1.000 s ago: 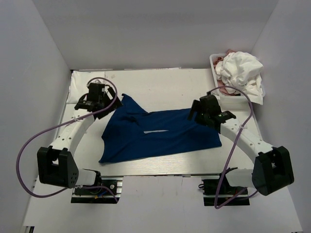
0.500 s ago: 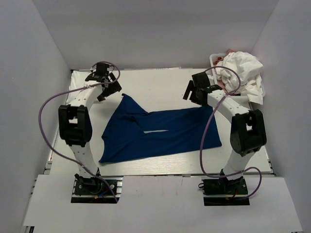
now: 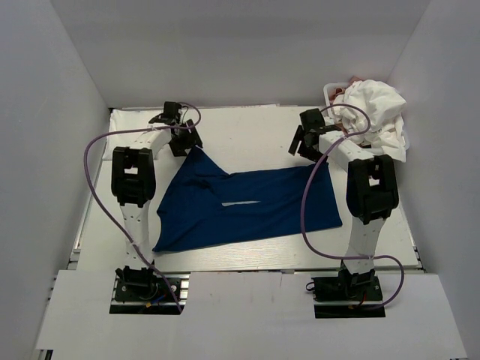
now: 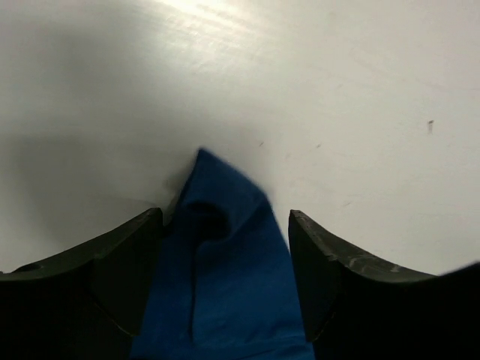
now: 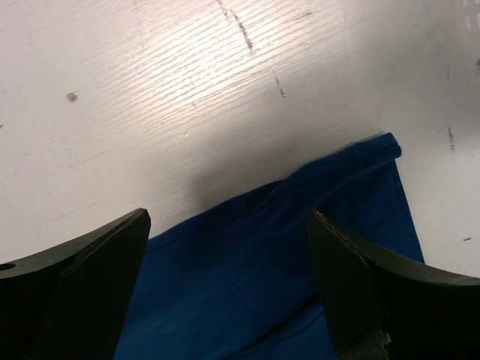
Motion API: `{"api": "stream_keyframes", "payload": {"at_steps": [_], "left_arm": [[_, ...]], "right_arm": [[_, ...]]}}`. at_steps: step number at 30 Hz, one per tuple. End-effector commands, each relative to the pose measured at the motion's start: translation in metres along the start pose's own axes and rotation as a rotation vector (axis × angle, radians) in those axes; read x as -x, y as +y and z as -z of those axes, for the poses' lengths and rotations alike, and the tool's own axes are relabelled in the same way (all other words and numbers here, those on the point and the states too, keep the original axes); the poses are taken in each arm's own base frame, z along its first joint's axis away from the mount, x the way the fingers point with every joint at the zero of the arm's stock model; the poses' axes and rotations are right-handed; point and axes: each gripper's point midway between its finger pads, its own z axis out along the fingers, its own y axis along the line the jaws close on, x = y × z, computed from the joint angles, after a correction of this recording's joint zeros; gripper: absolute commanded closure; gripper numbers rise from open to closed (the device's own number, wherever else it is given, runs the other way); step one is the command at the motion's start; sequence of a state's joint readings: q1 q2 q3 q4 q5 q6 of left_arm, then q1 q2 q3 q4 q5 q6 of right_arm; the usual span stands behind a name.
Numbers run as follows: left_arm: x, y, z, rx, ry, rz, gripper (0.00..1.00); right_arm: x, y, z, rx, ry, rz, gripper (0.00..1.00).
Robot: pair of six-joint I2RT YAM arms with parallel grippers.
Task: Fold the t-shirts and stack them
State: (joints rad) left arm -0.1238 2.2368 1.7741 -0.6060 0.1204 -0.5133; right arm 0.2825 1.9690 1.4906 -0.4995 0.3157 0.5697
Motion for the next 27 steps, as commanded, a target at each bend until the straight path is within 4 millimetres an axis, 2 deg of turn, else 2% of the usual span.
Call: {"api": "stream_keyframes", "payload": {"at_steps": [1, 4, 5, 7, 8, 9, 10, 11, 12, 13, 15, 16, 18, 22, 25, 27], "left_arm": [[0.021, -0.028, 0.001, -0.115, -0.032, -0.011, 0.23], [0.023, -0.032, -0.004, -0.134, -0.025, -0.012, 0.3], [0.021, -0.033, -0.008, -0.144, -0.017, -0.003, 0.39], [0.027, -0.039, -0.004, -0.162, -0.03, -0.008, 0.53], [0.025, -0.038, -0.004, -0.158, -0.023, -0.006, 0.75], [0.025, -0.038, -0.004, -0.158, -0.022, -0.006, 0.9], [0.029, -0.039, 0.0, -0.153, -0.036, -0.007, 1.0], [0.028, -0.039, 0.004, -0.152, -0.033, -0.007, 1.0], [0.026, -0.038, 0.007, -0.15, -0.031, -0.006, 1.0], [0.024, -0.037, 0.008, -0.151, -0.032, -0.006, 1.0], [0.033, -0.042, 0.024, -0.165, -0.079, -0.014, 1.0], [0.029, -0.04, 0.026, -0.165, -0.078, -0.014, 1.0], [0.035, -0.04, 0.041, -0.153, -0.113, -0.016, 1.0], [0.034, -0.036, 0.061, -0.135, -0.153, -0.016, 1.0], [0.033, -0.034, 0.07, -0.136, -0.176, -0.027, 1.0], [0.035, -0.036, 0.075, -0.142, -0.185, -0.029, 1.0]], "right_arm": [[0.008, -0.005, -0.001, -0.016, -0.019, -0.028, 0.1], [0.009, -0.008, -0.004, -0.024, -0.022, -0.028, 0.1], [0.006, -0.008, -0.007, -0.027, -0.014, -0.025, 0.1], [0.005, -0.011, -0.012, -0.038, -0.009, -0.028, 0.1], [0.006, -0.011, -0.014, -0.043, -0.011, -0.036, 0.1], [0.003, -0.013, -0.023, -0.058, 0.0, -0.034, 0.1], [0.012, -0.012, -0.021, -0.055, -0.016, -0.056, 0.1], [0.012, -0.013, -0.023, -0.071, -0.016, -0.06, 0.1], [0.021, -0.014, -0.024, -0.092, -0.034, -0.072, 0.11], [0.018, -0.015, -0.03, -0.114, -0.024, -0.08, 0.14], [0.014, -0.025, -0.033, -0.179, -0.003, -0.088, 0.14], [0.012, -0.03, -0.035, -0.196, 0.003, -0.098, 0.15], [0.009, -0.034, -0.034, -0.216, 0.007, -0.104, 0.15], [0.005, -0.042, -0.034, -0.226, 0.007, -0.106, 0.23], [-0.004, -0.048, -0.036, -0.242, 0.049, -0.103, 0.26], [-0.002, -0.051, -0.032, -0.259, 0.045, -0.099, 0.26]]}}
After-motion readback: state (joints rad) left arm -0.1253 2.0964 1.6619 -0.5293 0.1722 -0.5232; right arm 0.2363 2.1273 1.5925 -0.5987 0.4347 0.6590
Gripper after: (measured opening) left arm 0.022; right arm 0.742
